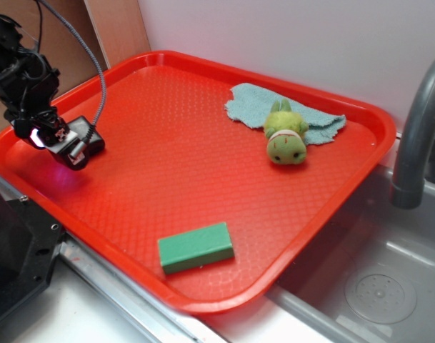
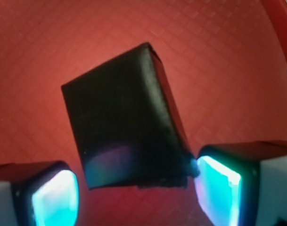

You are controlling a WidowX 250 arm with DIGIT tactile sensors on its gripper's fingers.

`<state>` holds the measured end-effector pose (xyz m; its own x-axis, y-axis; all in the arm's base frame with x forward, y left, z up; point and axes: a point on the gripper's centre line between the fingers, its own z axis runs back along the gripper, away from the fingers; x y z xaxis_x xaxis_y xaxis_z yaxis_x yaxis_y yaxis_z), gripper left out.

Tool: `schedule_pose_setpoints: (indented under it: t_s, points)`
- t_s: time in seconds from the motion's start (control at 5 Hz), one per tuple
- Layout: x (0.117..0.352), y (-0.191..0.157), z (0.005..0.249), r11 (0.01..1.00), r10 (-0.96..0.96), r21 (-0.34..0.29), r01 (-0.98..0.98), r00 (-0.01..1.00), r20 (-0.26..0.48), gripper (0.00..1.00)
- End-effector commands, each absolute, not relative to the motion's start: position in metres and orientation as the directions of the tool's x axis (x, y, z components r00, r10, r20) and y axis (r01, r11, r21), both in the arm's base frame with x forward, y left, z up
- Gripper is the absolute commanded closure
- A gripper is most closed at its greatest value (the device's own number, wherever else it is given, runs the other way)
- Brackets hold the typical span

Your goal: Grab the black box.

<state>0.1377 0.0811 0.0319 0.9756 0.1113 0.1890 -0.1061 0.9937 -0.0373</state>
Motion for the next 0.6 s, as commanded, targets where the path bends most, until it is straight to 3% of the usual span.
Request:
schedule_pose_setpoints:
  t_s: [0.0,0.2,0.4]
  points:
    - [0.137,0.098,0.038,0.994,0.110,-0.016,-0.110,0.970,0.216,0.00]
    - [0.137,0.098,0.038,0.994,0.110,-0.016,-0.110,0.970,0.216,0.00]
    - [0.166,0.108,-0.003,0.994,0.106,0.018,-0.111,0.978,0.181,0.61]
